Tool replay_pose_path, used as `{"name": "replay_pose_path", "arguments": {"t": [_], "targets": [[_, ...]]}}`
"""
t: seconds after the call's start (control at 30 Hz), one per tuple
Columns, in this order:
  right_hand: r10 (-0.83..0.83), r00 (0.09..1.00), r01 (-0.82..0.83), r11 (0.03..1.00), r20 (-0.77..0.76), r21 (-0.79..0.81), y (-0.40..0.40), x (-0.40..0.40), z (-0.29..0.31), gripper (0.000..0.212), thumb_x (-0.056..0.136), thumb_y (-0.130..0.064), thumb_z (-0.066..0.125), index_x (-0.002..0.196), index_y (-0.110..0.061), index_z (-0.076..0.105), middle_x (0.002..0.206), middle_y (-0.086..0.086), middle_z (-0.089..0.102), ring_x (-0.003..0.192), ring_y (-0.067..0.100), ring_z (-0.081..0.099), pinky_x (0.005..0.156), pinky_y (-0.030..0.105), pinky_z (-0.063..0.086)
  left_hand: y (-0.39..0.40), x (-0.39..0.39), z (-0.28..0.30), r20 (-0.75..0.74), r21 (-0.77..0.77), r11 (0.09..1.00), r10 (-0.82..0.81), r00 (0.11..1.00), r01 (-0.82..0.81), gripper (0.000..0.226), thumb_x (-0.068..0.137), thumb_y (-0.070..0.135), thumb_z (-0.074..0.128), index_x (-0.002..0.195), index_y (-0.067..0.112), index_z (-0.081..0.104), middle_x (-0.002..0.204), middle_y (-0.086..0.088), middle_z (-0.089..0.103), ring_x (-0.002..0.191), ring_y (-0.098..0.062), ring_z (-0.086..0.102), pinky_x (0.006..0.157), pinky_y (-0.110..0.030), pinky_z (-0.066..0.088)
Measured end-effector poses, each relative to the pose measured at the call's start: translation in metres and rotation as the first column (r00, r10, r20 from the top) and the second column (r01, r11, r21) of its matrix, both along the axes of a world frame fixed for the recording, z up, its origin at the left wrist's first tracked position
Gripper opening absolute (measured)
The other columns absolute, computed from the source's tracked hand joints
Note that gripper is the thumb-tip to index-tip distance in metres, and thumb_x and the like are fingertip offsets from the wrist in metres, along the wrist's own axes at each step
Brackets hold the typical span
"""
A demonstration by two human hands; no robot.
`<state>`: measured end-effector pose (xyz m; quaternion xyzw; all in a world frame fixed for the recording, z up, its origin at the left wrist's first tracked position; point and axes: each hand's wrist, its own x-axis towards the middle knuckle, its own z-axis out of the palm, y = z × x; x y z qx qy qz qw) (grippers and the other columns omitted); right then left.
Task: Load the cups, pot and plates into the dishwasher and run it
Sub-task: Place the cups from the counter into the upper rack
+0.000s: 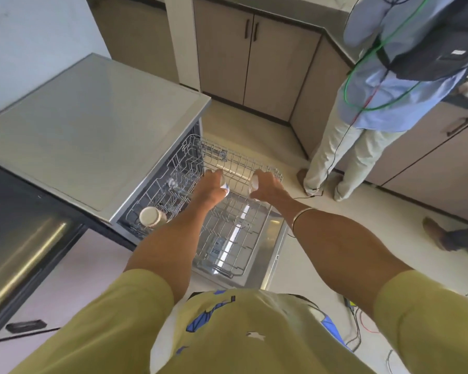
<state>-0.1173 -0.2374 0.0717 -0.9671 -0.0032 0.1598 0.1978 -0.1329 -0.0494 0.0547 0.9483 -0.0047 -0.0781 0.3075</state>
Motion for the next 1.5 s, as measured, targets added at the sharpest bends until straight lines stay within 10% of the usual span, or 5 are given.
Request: {"name": "replay_pose_path", "arguments": {"t": [0.7, 1.5], "targets": [[0.334, 0.939, -0.333, 0.942, -0.076, 0.034, -0.009, 0.108, -0.029, 0.070, 0.072, -0.024, 0.081, 0.134, -0.016, 0.049, 0.124, 0.014, 0.058, 0.113, 0.034, 0.057, 0.083, 0.036, 0.049, -0.009, 0.046, -0.024, -0.082, 0.032, 0.933, 0.360, 0.929, -0.359, 0.055, 0.083, 0.010, 0.076, 0.133, 0.014, 0.054, 0.127, -0.018, 0.057, 0.109, -0.028, 0.061, 0.091, -0.042, 0.057], [0.773, 0.617, -0.755, 0.634, -0.146, 0.168, -0.036, 0.096, -0.049, 0.064, 0.069, -0.015, 0.085, 0.122, -0.004, 0.051, 0.121, 0.016, 0.056, 0.117, 0.034, 0.054, 0.095, 0.043, 0.050, -0.095, -0.091, -0.033, -0.097, 0.125, 0.533, 0.846, 0.524, -0.837, 0.041, 0.087, 0.019, 0.069, 0.125, 0.009, 0.059, 0.120, -0.018, 0.063, 0.101, -0.035, 0.064, 0.085, -0.044, 0.056]]}}
